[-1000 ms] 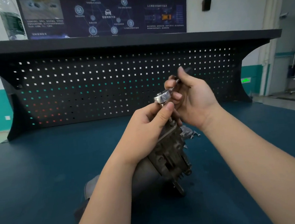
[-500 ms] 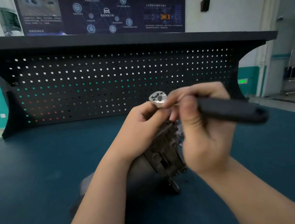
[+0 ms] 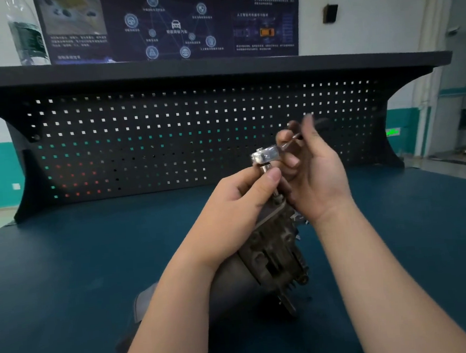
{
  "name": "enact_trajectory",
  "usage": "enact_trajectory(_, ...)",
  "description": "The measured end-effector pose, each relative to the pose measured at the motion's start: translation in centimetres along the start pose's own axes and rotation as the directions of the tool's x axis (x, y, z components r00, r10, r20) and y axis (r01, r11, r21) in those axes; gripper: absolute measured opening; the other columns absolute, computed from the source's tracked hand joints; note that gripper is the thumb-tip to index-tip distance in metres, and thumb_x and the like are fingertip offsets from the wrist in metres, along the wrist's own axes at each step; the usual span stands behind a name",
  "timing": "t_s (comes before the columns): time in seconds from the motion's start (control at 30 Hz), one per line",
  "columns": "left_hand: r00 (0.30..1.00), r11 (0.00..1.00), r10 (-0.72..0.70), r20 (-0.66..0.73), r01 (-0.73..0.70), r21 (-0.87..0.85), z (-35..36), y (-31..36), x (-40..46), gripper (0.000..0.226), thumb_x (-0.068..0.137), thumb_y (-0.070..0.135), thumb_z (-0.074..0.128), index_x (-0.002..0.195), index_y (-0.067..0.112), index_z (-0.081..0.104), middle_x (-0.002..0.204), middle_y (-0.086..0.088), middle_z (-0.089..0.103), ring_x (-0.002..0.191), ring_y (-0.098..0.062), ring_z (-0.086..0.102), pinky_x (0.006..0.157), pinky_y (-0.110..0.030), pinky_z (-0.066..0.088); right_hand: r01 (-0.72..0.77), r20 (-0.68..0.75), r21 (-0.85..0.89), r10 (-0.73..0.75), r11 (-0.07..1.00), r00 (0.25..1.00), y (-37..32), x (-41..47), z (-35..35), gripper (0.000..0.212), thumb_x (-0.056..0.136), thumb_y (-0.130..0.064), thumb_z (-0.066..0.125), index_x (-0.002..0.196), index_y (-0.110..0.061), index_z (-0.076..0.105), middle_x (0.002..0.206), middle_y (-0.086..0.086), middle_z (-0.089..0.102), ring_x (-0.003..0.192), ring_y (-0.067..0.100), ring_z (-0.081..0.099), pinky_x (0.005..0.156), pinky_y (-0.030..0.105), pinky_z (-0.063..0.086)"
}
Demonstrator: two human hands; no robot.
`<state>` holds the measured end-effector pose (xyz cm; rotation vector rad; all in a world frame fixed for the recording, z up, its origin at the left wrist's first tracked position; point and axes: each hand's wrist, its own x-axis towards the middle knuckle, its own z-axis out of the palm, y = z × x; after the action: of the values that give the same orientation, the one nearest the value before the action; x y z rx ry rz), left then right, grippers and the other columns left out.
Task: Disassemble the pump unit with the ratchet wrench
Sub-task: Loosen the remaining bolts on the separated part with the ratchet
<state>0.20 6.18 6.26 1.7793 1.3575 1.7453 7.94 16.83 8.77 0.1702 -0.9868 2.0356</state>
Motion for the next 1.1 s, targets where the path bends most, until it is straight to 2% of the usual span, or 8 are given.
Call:
enact_trajectory(0.1, 1.0, 0.999, 0.026, -0.016, -0.025, 0.03, -0.1, -0.4, 0.2, 0.024, 0.095, 0.03, 0.054, 0.081, 0.018, 0.07, 0.089, -0.018, 0.069, 0.08, -0.017, 0.063, 0.081, -0.044, 0.052, 0.29, -0.048, -0.091, -0.295, 0.953, 0.954, 0.3, -1.4, 0.1, 0.024, 0.102, -0.037, 0.041, 0.09, -0.019, 0.049, 0.063, -0.003, 0.063, 0.039, 0.008, 0.045, 0.037, 0.017, 0.035)
enact_trajectory(0.23, 0.997, 0.995, 0.082, -0.013, -0.081, 0.059, -0.2, -0.4, 0.4, 0.025, 0.096, 0.025, 0.055, 0.077, 0.015, 0.068, 0.068, 0.006, 0.066, 0.067, 0.001, 0.058, 0.062, -0.013, 0.045, 0.772, 0.279, -0.398, -0.737, 0.495, 0.616, 0.6, -3.2, 1.3, 0.014, 0.101, -0.031, 0.042, 0.096, -0.019, 0.043, 0.071, 0.001, 0.065, 0.047, 0.012, 0.056, 0.048, 0.022, 0.043)
enact_trajectory(0.33, 0.996, 0.993, 0.094, -0.005, -0.093, 0.077, -0.2, -0.6, 0.6, 0.027, 0.094, 0.017, 0.054, 0.076, 0.023, 0.073, 0.069, 0.009, 0.067, 0.068, 0.004, 0.057, 0.064, -0.015, 0.046, 0.887, 0.617, -0.448, -0.679, 0.114, 0.398, 1.5, -4.2, 1.3, 0.015, 0.099, -0.035, 0.048, 0.095, -0.02, 0.049, 0.08, 0.008, 0.061, 0.065, 0.023, 0.063, 0.058, 0.037, 0.048)
enact_trajectory(0.4, 0.996, 0.995, 0.092, -0.003, -0.092, 0.044, -0.1, -0.6, 0.4, 0.035, 0.091, 0.014, 0.055, 0.071, 0.036, 0.073, 0.065, 0.022, 0.065, 0.063, 0.01, 0.058, 0.061, -0.004, 0.044, 0.896, 0.67, -0.441, -0.642, 0.06, 0.372, 1.8, -4.4, 1.1, 0.018, 0.098, -0.034, 0.049, 0.096, -0.018, 0.054, 0.079, 0.006, 0.06, 0.065, 0.025, 0.062, 0.058, 0.041, 0.047)
enact_trajectory(0.47, 0.994, 0.995, 0.104, 0.029, -0.103, -0.016, 0.0, -0.5, 0.2, 0.018, 0.093, 0.021, 0.056, 0.081, 0.023, 0.07, 0.066, 0.018, 0.064, 0.061, 0.009, 0.057, 0.059, -0.005, 0.043, 0.888, 0.599, -0.419, -0.677, 0.19, 0.428, 1.6, -4.3, 1.2, 0.017, 0.1, -0.035, 0.046, 0.094, -0.02, 0.051, 0.075, 0.007, 0.062, 0.057, 0.018, 0.06, 0.056, 0.032, 0.046)
enact_trajectory(0.53, 0.996, 0.995, 0.09, 0.013, -0.09, -0.038, 0.0, -0.6, 0.1, 0.015, 0.092, 0.024, 0.057, 0.087, 0.014, 0.069, 0.075, 0.014, 0.067, 0.07, 0.004, 0.061, 0.065, -0.009, 0.047, 0.779, 0.374, -0.359, -0.685, 0.514, 0.625, 0.8, -4.0, 1.1, 0.02, 0.103, -0.031, 0.04, 0.094, -0.016, 0.048, 0.069, 0.005, 0.064, 0.045, 0.015, 0.052, 0.049, 0.023, 0.041)
enact_trajectory(0.67, 0.999, 1.0, 0.028, 0.026, -0.028, -0.008, -0.1, -0.5, 0.2, 0.018, 0.091, 0.026, 0.059, 0.079, 0.018, 0.071, 0.076, 0.006, 0.069, 0.072, -0.006, 0.064, 0.068, -0.017, 0.048, 0.282, 0.051, -0.055, -0.28, 0.958, 0.959, -1.4, -2.5, 0.2, 0.02, 0.102, -0.028, 0.04, 0.09, -0.015, 0.049, 0.068, 0.006, 0.066, 0.041, 0.008, 0.046, 0.04, 0.018, 0.035)
enact_trajectory(1.1, 1.0, 1.0, -0.008, 0.016, 0.008, -0.008, -0.1, -0.1, 0.2, 0.04, 0.094, 0.038, 0.046, 0.081, 0.007, 0.068, 0.078, -0.002, 0.071, 0.072, -0.011, 0.067, 0.069, -0.02, 0.051, -0.136, 0.171, 0.07, 0.122, 0.988, 0.978, -1.1, 1.1, -0.7, 0.03, 0.104, -0.031, 0.032, 0.086, -0.012, 0.046, 0.061, -0.001, 0.057, 0.035, 0.002, 0.04, 0.036, 0.009, 0.03)
